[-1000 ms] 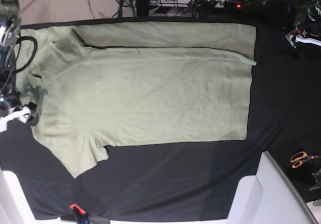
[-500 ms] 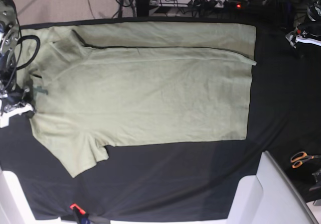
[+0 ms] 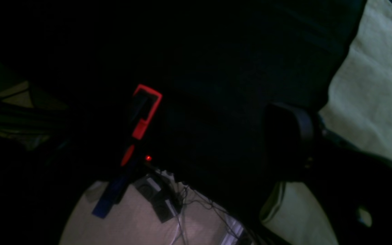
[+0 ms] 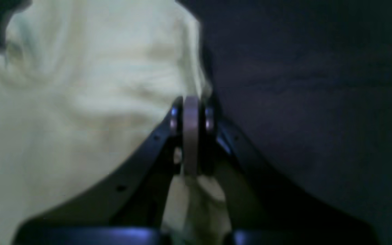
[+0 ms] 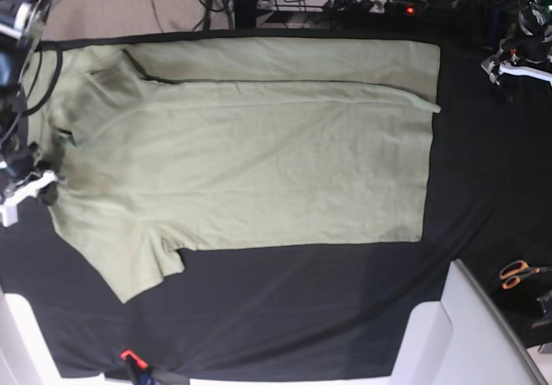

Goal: Fold the T-shirt properly
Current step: 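Lower the right gripper and grasp the shirt's collar-side corner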

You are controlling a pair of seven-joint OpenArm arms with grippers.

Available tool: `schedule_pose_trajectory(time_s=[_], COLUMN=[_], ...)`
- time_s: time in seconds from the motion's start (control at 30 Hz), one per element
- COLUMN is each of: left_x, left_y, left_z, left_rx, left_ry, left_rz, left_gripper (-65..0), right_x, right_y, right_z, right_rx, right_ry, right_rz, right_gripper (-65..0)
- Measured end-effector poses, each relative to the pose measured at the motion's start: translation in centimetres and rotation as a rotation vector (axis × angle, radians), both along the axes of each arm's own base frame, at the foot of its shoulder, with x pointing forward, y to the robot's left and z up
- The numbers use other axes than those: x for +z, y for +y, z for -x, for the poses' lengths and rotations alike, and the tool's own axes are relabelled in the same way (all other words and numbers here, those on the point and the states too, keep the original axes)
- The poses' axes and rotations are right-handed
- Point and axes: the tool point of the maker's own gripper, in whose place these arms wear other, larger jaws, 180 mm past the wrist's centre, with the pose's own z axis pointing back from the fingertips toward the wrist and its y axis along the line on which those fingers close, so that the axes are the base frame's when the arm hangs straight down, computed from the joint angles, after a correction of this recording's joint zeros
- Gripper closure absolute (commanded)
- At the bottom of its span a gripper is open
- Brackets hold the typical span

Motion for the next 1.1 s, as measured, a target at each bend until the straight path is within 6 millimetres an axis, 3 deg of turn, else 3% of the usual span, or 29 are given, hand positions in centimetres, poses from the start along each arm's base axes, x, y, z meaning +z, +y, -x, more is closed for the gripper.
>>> schedule_pose_trajectory(time_s=[0.17,0.33,0.43,0.53,0.63,0.7,0.77,0.93,1.03,1.1], left_x=[0.0,0.0,0.0,0.0,0.0,0.0,0.0,0.0,0.0,0.0], left_y=[0.0,0.0,0.0,0.0,0.1,0.0,0.1,0.1,0.1,0.1], left_z=[0.0,0.1,0.1,0.0,-0.1,-0.1,-0.1,-0.1,-0.1,-0.1], left_rx=[0.001,0.000,0.000,0.000,0.001,0.001,0.002,0.001,0.000,0.000], left_ry=[-0.001,0.002,0.001,-0.001,-0.003,-0.002,-0.001,-0.001,-0.002,-0.001], left_rz=[0.001,-0.001,-0.002,-0.002,-0.001,0.000,-0.001,0.000,-0.002,-0.002], left_gripper=[-60.9,-60.9,-60.9,-60.9,-60.9,-60.9,-60.9,-60.9,-60.9,-60.9], right_x=[1.3,0.7,1.0,0.4,0.5,1.9,2.6,3.0,1.9,1.0], right_y=[1.9,2.4,2.7,3.1,2.9,2.7,2.6,2.5,1.4,0.8], right_z=[1.5,6.1,7.1,8.0,8.5,7.7,6.6,1.7,-1.7,-2.9], right_rx=[0.037,0.030,0.043,0.056,0.063,0.064,0.063,0.049,-0.011,-0.044], right_ry=[0.058,0.167,0.198,0.257,0.281,0.237,0.211,0.144,0.123,0.118], right_rz=[0.019,0.056,0.068,0.059,0.083,0.104,0.106,0.042,-0.062,-0.122], right_gripper=[0.0,-0.2,-1.1,-9.0,-26.1,-38.4,-44.9,-45.3,-45.3,-45.3])
